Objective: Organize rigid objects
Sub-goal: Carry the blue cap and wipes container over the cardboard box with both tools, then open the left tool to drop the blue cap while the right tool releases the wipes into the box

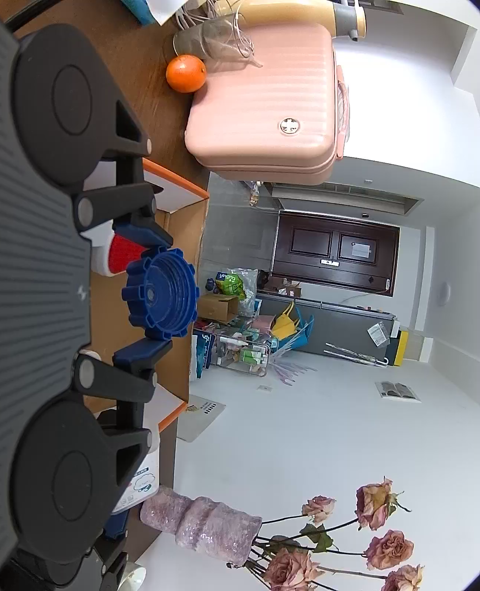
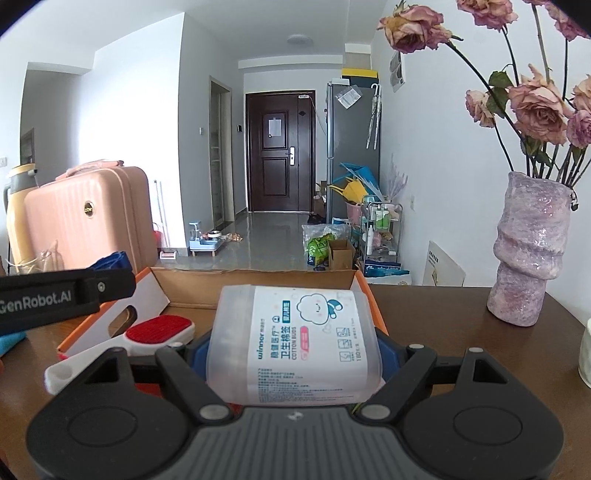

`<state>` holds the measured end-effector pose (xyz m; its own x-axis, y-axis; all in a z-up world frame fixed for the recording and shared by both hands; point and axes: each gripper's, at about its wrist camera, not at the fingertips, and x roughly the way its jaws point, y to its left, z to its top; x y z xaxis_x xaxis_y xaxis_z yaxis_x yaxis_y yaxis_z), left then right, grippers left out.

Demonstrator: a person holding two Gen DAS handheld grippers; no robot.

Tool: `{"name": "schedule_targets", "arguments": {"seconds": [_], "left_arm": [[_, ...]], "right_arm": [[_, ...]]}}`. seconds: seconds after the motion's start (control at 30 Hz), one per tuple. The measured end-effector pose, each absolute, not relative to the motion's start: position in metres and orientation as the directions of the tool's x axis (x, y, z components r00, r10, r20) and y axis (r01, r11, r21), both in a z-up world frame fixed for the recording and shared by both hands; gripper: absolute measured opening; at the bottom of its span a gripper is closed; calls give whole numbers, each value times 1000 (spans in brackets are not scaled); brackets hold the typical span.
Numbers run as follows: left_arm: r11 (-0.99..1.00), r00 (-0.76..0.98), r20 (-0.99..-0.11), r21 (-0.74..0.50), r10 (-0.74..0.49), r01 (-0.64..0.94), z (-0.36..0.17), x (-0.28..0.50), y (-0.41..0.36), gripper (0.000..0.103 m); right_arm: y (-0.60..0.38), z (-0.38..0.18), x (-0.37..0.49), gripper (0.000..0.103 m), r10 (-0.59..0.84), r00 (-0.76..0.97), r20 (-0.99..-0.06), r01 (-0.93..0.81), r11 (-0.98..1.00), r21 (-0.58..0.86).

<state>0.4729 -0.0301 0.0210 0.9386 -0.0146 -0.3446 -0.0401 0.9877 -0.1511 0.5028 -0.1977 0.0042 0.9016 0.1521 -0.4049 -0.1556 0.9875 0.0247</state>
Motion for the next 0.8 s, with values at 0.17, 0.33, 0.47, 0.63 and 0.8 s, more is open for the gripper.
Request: {"name": "schedule_targets", "arguments": {"seconds": [0.17, 0.33, 0.47, 0.63, 0.8], "left_arm": [[987, 939, -345, -154, -10, -46, 20, 488, -30, 54], [987, 937, -350, -151, -8, -48, 19, 502, -30, 54], [989, 932, -362, -140, -10, -44, 18, 514, -30, 54], [991, 924, -382, -127, -1, -51, 16, 526, -30, 54], [991, 915, -403, -120, 10, -64, 15, 537, -28, 54]], "right_arm": [[-198, 4, 520, 82, 138, 900, -413, -141, 990, 23], [-197, 2, 534, 82, 126, 896, -426, -130, 991, 19], [-196, 2, 545, 82, 123, 892, -436, -128, 992, 18], [-193, 2, 556, 82, 123, 887, -445, -132, 991, 11], [-189, -1, 568, 82, 122, 882, -455, -140, 990, -5]]}}
